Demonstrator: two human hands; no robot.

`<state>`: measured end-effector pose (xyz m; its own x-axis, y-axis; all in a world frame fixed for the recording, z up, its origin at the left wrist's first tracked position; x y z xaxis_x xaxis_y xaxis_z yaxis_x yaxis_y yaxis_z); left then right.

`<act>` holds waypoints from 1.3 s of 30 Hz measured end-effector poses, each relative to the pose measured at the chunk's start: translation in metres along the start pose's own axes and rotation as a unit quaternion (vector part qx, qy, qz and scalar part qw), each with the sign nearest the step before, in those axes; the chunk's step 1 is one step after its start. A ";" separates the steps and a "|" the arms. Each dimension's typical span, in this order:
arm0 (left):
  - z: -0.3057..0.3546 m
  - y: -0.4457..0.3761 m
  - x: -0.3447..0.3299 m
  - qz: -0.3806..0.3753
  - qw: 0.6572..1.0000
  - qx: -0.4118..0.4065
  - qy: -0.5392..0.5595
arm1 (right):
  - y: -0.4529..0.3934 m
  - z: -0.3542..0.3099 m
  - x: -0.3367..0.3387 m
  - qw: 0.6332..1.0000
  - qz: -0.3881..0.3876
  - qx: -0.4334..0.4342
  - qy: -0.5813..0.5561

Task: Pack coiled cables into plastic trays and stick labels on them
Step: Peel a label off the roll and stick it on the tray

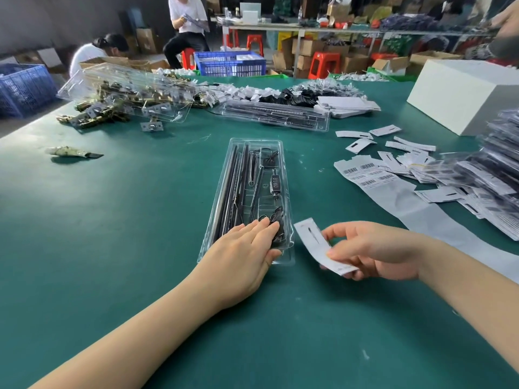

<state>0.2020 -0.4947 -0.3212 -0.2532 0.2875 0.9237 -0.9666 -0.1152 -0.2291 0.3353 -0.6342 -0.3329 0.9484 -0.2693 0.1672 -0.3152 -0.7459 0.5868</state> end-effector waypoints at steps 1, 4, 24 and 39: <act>0.001 0.000 0.002 0.007 1.000 -0.003 0.000 | 0.001 0.001 -0.003 1.000 -0.020 -0.006 0.016; 0.002 0.001 0.002 0.009 1.000 -0.005 0.004 | 0.001 0.002 -0.003 0.999 -0.022 -0.020 0.034; 0.007 0.002 0.008 0.043 0.998 -0.020 -0.035 | -0.038 -0.017 0.020 0.999 0.043 0.020 -0.008; 0.007 0.002 0.008 0.048 0.998 -0.019 -0.028 | -0.063 -0.031 0.010 0.986 0.045 0.023 -0.160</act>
<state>0.1988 -0.4989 -0.3124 -0.3423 0.2223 0.9129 -0.9394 -0.1022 -0.3274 0.3655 -0.5712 -0.3439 0.8600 -0.5082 -0.0469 -0.4052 -0.7357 0.5427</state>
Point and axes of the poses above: each hand's wrist, its own y-axis away from the middle knuckle, its own x-axis out of the back of the hand, z = x × y, the point moved 6 cm from there along -y, towards the middle knuckle, and after that the axes turned 8 degrees about y, right-handed, at the moved point
